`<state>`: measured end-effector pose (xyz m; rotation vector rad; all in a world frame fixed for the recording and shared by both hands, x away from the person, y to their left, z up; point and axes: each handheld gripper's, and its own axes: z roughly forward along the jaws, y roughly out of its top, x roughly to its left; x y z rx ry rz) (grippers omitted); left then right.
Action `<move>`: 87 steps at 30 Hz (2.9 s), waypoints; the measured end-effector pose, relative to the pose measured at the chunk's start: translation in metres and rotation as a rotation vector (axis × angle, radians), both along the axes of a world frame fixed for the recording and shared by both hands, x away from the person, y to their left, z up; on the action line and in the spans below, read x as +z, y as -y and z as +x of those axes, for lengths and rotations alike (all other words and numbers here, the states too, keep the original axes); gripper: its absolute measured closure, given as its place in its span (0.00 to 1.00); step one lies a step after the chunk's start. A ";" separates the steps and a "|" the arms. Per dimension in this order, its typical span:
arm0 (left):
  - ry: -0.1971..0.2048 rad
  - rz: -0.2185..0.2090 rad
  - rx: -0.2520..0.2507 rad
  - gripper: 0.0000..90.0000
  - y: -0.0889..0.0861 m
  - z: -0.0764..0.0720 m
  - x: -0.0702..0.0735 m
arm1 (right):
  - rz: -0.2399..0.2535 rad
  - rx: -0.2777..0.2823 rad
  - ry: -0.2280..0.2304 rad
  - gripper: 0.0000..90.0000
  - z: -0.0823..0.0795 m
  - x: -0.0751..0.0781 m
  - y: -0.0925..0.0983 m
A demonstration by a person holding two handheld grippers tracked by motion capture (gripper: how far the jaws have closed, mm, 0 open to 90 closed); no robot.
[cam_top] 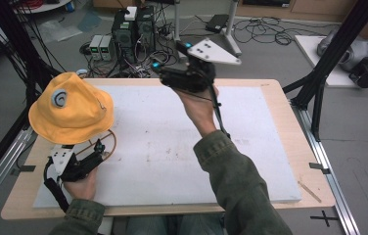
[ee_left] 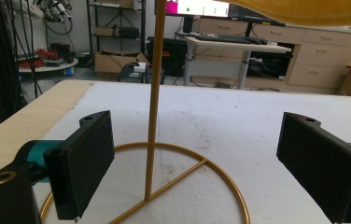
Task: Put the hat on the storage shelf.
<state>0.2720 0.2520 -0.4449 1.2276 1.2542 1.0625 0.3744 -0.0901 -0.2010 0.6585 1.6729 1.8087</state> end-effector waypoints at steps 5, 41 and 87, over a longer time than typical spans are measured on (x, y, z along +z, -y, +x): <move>0.001 0.002 0.008 0.13 0.000 0.000 0.000 | 0.035 -0.137 0.028 0.21 -0.010 -0.005 0.040; 0.003 0.006 0.021 0.13 0.000 -0.001 0.000 | -0.011 -0.598 -0.168 0.15 -0.041 -0.174 0.146; -0.002 0.005 0.017 0.13 0.000 0.000 0.000 | -0.037 -0.627 -0.248 0.15 -0.044 -0.217 0.155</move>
